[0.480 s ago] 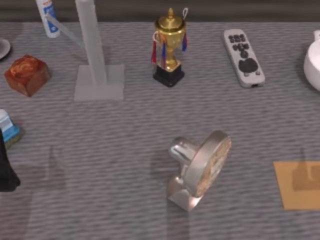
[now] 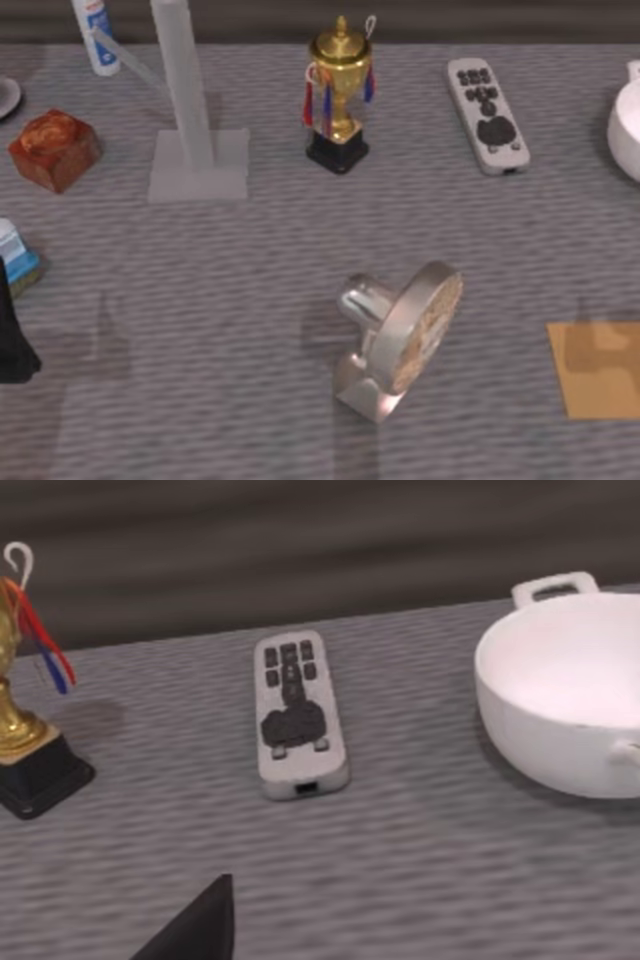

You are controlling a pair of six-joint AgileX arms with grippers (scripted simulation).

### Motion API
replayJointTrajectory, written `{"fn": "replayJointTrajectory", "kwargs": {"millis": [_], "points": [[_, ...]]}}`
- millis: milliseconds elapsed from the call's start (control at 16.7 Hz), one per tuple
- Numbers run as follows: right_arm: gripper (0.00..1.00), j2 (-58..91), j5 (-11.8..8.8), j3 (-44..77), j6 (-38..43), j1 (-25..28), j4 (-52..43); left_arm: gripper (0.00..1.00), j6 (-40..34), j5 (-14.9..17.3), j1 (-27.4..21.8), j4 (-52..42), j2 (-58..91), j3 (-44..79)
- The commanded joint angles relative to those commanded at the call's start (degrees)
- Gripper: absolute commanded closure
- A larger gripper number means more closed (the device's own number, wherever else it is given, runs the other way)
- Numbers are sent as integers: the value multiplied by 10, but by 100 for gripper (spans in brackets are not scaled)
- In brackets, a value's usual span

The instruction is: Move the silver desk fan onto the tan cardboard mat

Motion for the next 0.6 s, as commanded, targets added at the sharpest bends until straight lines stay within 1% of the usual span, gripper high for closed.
{"fn": "replayJointTrajectory", "kwargs": {"millis": [240, 600], "points": [[0, 193, 1, 179, 136, 74, -146, 0, 0, 0, 0, 0, 0, 0], [0, 545, 0, 513, 380, 202, -381, 0, 0, 0, 0, 0, 0, 0]]}}
